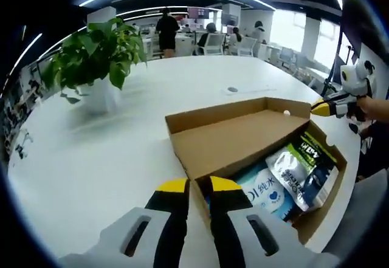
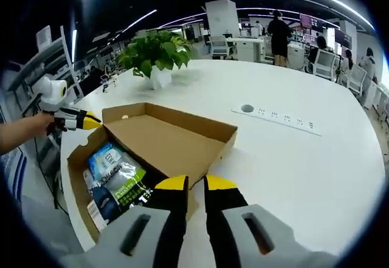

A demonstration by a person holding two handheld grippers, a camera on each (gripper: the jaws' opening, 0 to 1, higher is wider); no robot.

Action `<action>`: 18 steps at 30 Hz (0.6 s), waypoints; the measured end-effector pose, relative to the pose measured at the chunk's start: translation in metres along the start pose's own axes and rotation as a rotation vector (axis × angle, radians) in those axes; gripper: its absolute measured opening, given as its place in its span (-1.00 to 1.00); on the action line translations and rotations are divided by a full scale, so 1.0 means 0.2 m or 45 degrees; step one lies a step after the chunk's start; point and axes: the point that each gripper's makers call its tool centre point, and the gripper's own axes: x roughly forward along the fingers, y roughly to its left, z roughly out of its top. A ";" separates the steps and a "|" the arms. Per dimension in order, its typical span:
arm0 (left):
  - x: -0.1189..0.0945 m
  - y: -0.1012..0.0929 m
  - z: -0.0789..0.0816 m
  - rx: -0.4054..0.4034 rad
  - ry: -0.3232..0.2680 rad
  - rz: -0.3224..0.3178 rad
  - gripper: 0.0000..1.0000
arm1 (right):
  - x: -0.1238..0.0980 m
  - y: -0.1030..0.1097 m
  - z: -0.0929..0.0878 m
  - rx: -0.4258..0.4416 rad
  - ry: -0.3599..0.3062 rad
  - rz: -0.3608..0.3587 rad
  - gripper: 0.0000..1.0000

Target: Operate the shoe box by opening the lid, removing the specified soft item, and placing it in the target area until the item is outside and the box remains undamaged.

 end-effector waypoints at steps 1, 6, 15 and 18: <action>-0.01 -0.01 0.00 0.003 0.001 -0.003 -0.75 | -0.01 0.01 0.00 0.002 -0.004 0.004 -0.81; -0.07 -0.07 0.00 0.005 -0.005 -0.022 -0.66 | -0.07 0.08 0.01 -0.019 -0.012 0.048 -0.78; -0.12 -0.22 -0.03 0.023 0.000 -0.093 -0.59 | -0.18 0.16 -0.03 -0.100 -0.006 0.080 -0.63; -0.11 -0.27 -0.06 0.035 0.017 -0.123 -0.54 | -0.20 0.18 -0.06 -0.098 0.003 0.098 -0.50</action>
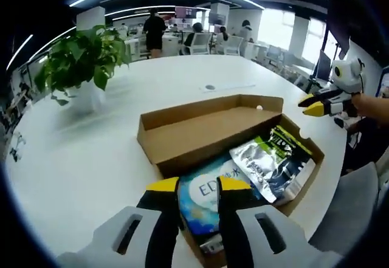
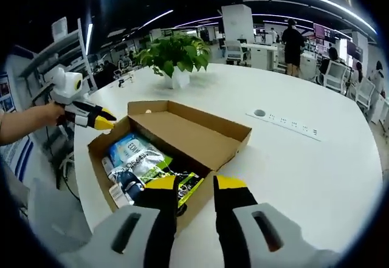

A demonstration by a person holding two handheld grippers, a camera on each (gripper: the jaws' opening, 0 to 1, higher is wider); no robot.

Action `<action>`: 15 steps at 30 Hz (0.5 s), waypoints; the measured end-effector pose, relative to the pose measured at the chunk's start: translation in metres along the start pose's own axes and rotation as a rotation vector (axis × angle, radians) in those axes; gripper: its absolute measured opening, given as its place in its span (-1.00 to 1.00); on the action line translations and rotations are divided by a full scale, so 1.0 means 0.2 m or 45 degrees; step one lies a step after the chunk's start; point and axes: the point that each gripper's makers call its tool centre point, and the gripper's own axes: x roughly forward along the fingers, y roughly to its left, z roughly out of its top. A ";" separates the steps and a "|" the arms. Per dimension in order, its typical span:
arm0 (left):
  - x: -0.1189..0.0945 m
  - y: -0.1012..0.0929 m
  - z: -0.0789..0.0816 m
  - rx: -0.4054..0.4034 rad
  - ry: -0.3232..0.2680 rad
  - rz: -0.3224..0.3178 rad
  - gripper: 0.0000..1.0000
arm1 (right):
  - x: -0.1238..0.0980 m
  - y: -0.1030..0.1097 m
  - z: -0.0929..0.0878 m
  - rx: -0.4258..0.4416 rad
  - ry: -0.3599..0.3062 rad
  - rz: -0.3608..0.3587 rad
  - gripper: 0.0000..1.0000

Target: Operate the shoe box by opening the lid, removing the specified soft item, and placing it in the target area until the item is outside and the box remains undamaged.

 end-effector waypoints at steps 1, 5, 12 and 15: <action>0.00 -0.01 -0.01 0.005 0.004 -0.002 -0.53 | -0.02 0.01 -0.01 -0.011 0.000 0.001 -0.49; 0.02 -0.09 -0.05 0.026 0.028 -0.051 -0.48 | -0.05 0.03 -0.04 -0.044 0.002 0.007 -0.46; 0.07 -0.20 -0.09 -0.021 0.061 -0.152 -0.39 | -0.11 0.06 -0.06 -0.048 -0.007 0.029 -0.32; 0.09 -0.24 -0.11 -0.041 0.084 -0.191 -0.36 | -0.13 0.07 -0.07 -0.065 -0.012 0.035 -0.26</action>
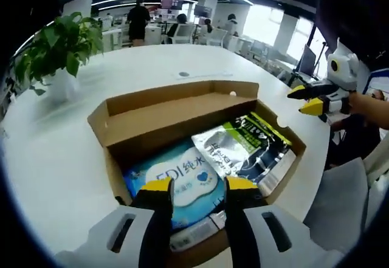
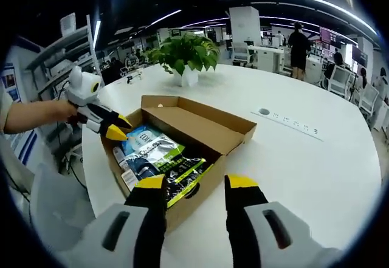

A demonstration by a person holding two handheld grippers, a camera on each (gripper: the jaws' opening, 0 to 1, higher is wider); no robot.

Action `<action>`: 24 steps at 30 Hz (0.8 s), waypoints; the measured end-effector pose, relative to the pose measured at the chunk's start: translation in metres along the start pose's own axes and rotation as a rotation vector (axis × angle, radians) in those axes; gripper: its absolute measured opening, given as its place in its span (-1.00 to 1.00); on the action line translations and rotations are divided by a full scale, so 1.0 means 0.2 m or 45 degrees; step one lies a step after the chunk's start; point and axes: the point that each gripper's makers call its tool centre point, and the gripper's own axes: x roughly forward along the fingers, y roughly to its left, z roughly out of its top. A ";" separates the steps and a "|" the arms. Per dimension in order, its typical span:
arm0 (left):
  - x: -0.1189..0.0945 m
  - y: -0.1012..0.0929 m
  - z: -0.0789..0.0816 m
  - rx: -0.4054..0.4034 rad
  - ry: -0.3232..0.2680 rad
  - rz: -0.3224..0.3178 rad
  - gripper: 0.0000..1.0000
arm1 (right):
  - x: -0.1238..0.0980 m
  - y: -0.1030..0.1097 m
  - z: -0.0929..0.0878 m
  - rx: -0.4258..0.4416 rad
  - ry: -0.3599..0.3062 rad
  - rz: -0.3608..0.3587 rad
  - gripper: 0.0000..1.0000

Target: Operate the shoe box by opening the lid, removing the specified soft item, and placing it in the target area until the item is outside and the box remains undamaged.

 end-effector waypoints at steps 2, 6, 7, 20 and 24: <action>0.02 -0.02 -0.02 -0.011 0.019 -0.022 -0.34 | -0.01 0.01 0.00 -0.003 -0.004 0.003 -0.22; 0.05 -0.05 -0.04 -0.016 0.042 -0.050 -0.33 | -0.03 0.02 -0.01 -0.021 -0.014 0.008 -0.14; 0.05 -0.06 -0.04 -0.019 0.045 -0.057 -0.33 | -0.04 0.02 -0.01 -0.027 -0.016 0.010 -0.12; 0.14 -0.16 -0.07 -0.154 0.085 -0.176 -0.24 | -0.07 0.06 -0.04 -0.092 -0.023 0.038 0.10; 0.17 -0.17 -0.08 -0.179 0.095 -0.189 -0.25 | -0.07 0.07 -0.05 -0.114 -0.013 0.043 0.12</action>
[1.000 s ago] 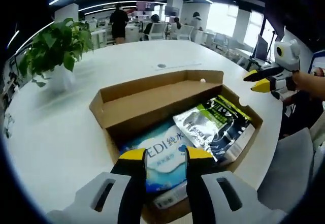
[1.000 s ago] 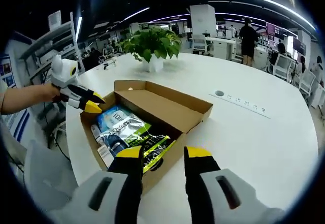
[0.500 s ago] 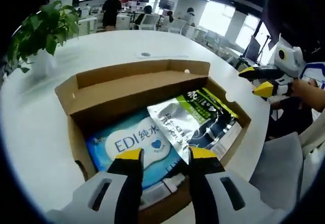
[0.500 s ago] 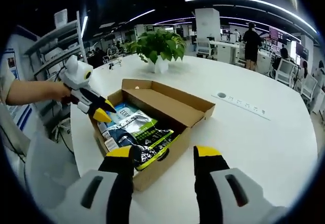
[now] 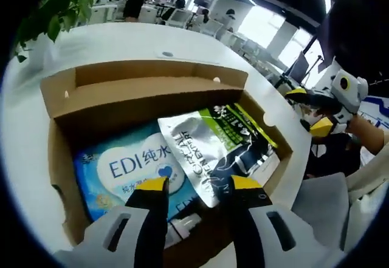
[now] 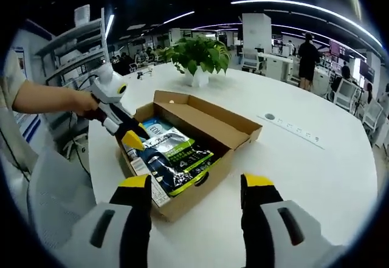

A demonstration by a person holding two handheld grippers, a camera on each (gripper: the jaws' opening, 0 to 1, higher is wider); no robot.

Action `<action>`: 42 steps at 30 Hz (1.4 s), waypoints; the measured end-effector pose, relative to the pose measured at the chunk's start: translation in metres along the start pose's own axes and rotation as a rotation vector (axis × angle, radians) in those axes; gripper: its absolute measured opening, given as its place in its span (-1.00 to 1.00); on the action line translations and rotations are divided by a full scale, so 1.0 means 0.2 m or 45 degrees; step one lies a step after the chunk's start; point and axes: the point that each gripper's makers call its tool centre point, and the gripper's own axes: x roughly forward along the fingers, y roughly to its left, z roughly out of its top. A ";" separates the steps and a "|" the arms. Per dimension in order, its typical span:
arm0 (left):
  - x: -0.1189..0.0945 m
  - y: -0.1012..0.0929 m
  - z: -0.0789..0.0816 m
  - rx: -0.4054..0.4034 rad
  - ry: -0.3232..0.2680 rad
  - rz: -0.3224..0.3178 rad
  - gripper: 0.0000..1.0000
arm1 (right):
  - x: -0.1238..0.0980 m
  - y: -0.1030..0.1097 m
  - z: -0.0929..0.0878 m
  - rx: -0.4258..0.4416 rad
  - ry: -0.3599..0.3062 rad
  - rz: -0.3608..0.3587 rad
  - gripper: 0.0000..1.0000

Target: Operate the shoe box by opening the lid, removing the specified soft item, and placing it in the target area until the item is outside and the box remains undamaged.

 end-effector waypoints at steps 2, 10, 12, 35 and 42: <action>0.01 0.00 0.00 -0.009 0.009 -0.006 -0.26 | 0.00 0.00 0.00 -0.006 0.006 0.001 0.13; 0.05 -0.02 0.02 -0.109 -0.024 -0.074 -0.42 | 0.01 0.02 -0.01 -0.035 0.011 0.014 0.14; 0.06 -0.03 0.03 -0.130 -0.030 -0.089 -0.48 | 0.02 0.03 -0.01 -0.040 0.011 0.019 0.14; -0.04 -0.09 0.16 -0.128 -0.095 -0.120 -1.00 | 0.14 0.17 -0.02 -0.125 0.021 0.085 0.13; -0.07 -0.13 0.21 -0.104 -0.106 -0.117 -1.00 | 0.19 0.21 -0.02 -0.133 0.020 0.101 0.11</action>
